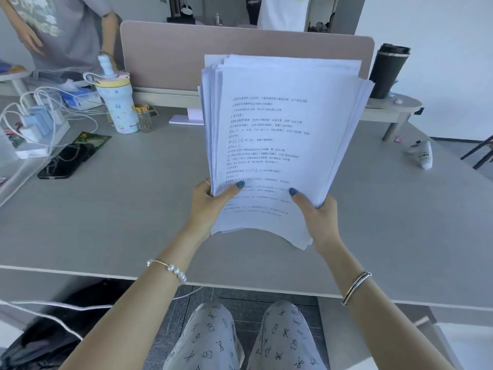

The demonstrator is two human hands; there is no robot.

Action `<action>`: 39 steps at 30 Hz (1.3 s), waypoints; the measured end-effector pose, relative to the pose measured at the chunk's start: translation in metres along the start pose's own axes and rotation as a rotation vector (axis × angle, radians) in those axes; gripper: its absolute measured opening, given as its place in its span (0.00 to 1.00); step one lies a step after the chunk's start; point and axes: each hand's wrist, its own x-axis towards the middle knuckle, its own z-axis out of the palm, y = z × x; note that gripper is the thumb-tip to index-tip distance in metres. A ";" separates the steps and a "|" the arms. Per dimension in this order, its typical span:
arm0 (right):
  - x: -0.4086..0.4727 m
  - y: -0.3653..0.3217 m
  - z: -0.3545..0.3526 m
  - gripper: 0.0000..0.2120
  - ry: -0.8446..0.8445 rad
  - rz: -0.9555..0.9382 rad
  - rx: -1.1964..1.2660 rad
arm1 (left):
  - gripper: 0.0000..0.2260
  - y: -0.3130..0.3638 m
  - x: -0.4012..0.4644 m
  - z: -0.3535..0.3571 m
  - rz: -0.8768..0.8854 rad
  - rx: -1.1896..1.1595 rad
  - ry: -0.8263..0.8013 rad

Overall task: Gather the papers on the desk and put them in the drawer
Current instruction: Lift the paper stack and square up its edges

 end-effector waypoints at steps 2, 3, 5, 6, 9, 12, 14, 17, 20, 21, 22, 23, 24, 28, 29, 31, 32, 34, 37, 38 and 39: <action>-0.003 0.002 0.002 0.06 -0.004 -0.022 -0.016 | 0.08 -0.003 -0.002 0.004 -0.005 -0.015 0.021; -0.003 0.000 0.003 0.07 -0.003 -0.026 -0.020 | 0.09 -0.003 -0.003 0.006 -0.001 -0.023 0.029; 0.001 -0.007 0.000 0.07 0.002 -0.043 -0.026 | 0.09 -0.001 -0.001 0.007 0.016 -0.046 0.017; 0.004 -0.011 -0.004 0.07 0.000 -0.056 -0.027 | 0.09 0.001 0.001 0.007 0.017 -0.055 0.003; 0.004 -0.010 -0.009 0.07 -0.057 -0.031 -0.061 | 0.10 -0.003 -0.002 0.010 -0.022 -0.031 -0.024; -0.005 0.000 -0.010 0.05 -0.083 0.045 -0.070 | 0.09 -0.011 -0.009 0.014 -0.052 -0.013 0.024; -0.006 -0.001 -0.012 0.02 -0.037 0.046 -0.038 | 0.08 -0.010 -0.008 0.016 -0.028 -0.020 0.011; -0.009 0.002 -0.013 0.02 -0.016 0.065 -0.046 | 0.08 -0.011 -0.012 0.022 -0.031 -0.014 0.030; -0.012 0.005 -0.012 0.02 -0.074 0.127 -0.099 | 0.08 -0.012 -0.016 0.033 -0.032 0.009 0.024; -0.011 0.004 -0.014 0.02 -0.071 0.121 -0.117 | 0.08 -0.012 -0.016 0.036 -0.026 0.014 0.011; -0.010 0.001 -0.017 0.03 -0.054 0.109 -0.125 | 0.07 -0.010 -0.015 0.038 -0.017 0.013 -0.001; -0.009 -0.001 -0.021 0.05 -0.028 0.099 -0.125 | 0.06 -0.008 -0.015 0.040 -0.015 0.009 -0.007; -0.009 -0.003 -0.025 0.06 -0.003 0.092 -0.121 | 0.06 -0.007 -0.015 0.043 -0.017 0.004 -0.007; -0.012 -0.011 -0.044 0.16 0.077 0.041 -0.091 | 0.06 -0.006 -0.024 0.065 -0.026 -0.048 -0.042; -0.012 -0.014 -0.051 0.15 0.102 0.024 -0.087 | 0.06 -0.006 -0.027 0.073 -0.039 -0.063 -0.065; -0.012 -0.022 -0.069 0.13 0.159 -0.012 -0.104 | 0.05 -0.004 -0.034 0.091 -0.068 -0.089 -0.103; -0.012 -0.025 -0.078 0.12 0.188 -0.030 -0.120 | 0.05 -0.002 -0.037 0.101 -0.082 -0.103 -0.115; -0.013 -0.031 -0.100 0.10 0.251 -0.053 -0.146 | 0.04 0.000 -0.043 0.122 -0.102 -0.118 -0.153; -0.020 -0.037 -0.138 0.12 0.346 -0.073 -0.170 | 0.04 0.002 -0.056 0.153 -0.114 -0.123 -0.240; -0.023 -0.039 -0.153 0.14 0.378 -0.068 -0.184 | 0.04 0.001 -0.061 0.164 -0.125 -0.123 -0.278; -0.027 -0.040 -0.167 0.14 0.406 -0.054 -0.198 | 0.04 0.001 -0.066 0.175 -0.136 -0.119 -0.317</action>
